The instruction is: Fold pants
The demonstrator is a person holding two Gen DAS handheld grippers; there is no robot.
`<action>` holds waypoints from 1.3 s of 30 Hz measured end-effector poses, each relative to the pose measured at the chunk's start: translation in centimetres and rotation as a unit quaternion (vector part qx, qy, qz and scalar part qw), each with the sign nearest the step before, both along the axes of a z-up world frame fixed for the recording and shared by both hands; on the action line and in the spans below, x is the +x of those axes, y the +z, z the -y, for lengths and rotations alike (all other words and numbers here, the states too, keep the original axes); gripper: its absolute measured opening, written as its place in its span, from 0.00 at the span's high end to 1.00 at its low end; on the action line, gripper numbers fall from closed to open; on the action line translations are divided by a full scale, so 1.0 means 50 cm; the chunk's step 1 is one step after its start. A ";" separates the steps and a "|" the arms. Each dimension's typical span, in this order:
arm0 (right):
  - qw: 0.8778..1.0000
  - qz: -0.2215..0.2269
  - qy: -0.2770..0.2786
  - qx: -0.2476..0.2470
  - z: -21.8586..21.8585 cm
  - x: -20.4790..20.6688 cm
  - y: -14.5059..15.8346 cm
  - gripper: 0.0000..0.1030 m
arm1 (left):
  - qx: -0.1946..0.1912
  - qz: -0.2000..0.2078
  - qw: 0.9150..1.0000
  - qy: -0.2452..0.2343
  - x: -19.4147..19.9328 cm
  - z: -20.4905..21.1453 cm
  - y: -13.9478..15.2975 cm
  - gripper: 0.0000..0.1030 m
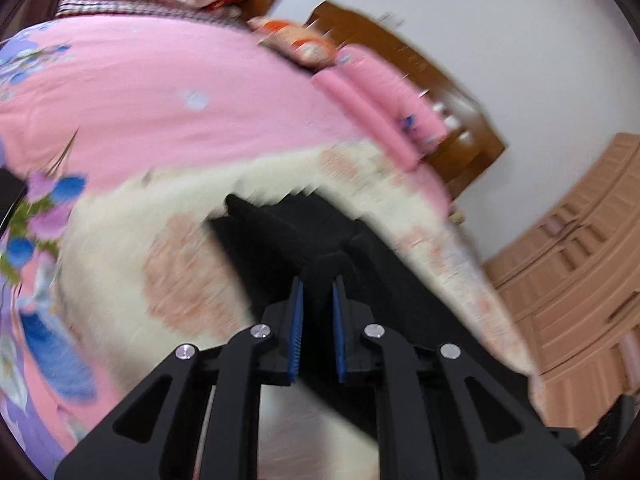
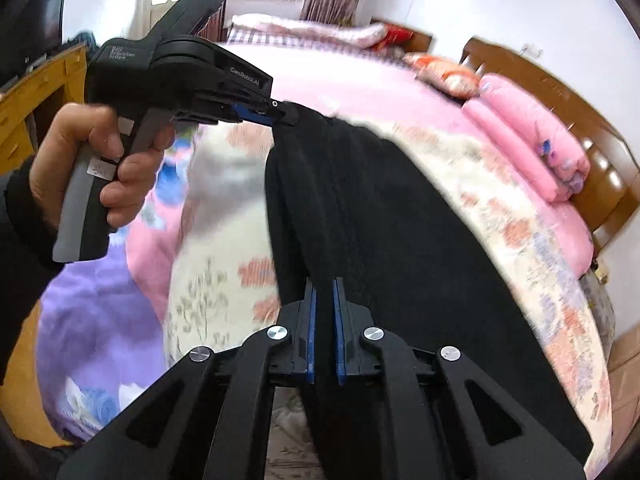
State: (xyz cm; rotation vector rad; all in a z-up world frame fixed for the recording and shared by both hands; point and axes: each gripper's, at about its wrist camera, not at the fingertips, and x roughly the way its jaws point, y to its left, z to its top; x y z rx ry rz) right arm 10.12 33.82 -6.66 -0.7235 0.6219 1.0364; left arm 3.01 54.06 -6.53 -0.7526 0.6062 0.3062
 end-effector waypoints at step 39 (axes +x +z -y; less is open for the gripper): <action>0.946 -0.136 -0.285 0.074 0.566 0.399 -0.026 0.15 | 0.205 -0.163 0.937 -0.233 0.402 0.327 -0.042 0.01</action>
